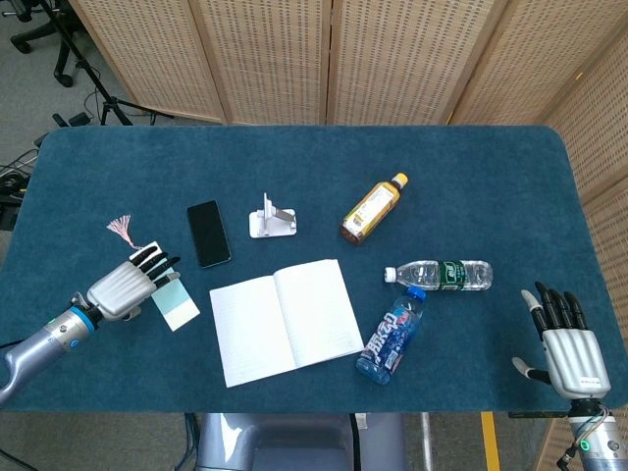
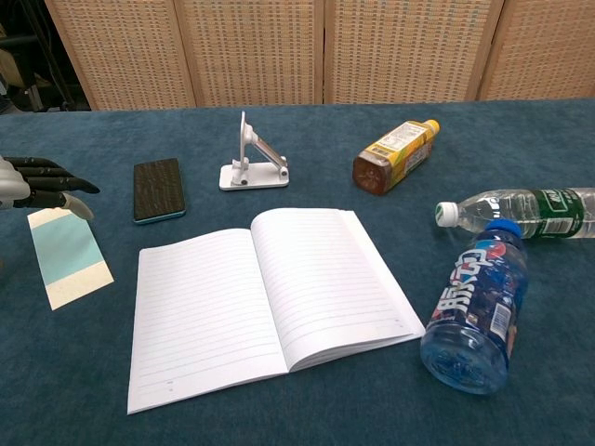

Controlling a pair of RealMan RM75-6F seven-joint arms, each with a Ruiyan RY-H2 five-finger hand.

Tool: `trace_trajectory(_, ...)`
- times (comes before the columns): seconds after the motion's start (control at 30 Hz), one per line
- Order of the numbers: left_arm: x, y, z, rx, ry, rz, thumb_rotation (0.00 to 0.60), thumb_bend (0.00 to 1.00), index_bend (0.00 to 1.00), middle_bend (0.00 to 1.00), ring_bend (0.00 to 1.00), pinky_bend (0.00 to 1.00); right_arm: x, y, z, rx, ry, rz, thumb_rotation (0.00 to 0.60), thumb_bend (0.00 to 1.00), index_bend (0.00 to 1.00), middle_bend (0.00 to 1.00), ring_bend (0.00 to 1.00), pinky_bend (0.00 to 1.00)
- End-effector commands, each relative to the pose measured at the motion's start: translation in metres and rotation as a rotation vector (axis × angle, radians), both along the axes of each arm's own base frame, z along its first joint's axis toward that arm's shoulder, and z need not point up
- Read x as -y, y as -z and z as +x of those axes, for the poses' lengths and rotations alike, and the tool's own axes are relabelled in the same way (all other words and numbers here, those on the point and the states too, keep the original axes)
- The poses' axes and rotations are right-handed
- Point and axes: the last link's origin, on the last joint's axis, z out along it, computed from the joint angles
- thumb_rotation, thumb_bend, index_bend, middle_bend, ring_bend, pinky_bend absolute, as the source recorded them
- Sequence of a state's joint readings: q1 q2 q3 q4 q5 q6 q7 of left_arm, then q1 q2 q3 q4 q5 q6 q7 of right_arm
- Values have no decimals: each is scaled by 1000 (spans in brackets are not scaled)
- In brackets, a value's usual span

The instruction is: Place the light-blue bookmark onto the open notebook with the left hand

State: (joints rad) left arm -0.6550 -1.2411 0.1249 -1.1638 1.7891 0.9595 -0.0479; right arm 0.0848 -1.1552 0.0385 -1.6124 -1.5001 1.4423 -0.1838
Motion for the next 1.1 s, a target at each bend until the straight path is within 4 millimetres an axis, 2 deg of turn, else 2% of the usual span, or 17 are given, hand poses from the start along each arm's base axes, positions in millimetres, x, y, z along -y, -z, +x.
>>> trace_trajectory(0.03,-1,1,0,-4,5,3,600,221,191,0,0,0,0,0,0,0,0,0,600,0,0,0,0,0)
trace_trajectory(1.1,-2,23,3,-48,69,-15,600,244,207,0,0,0,0,-2,0,7,0,-7,600,0,0,0,0,0)
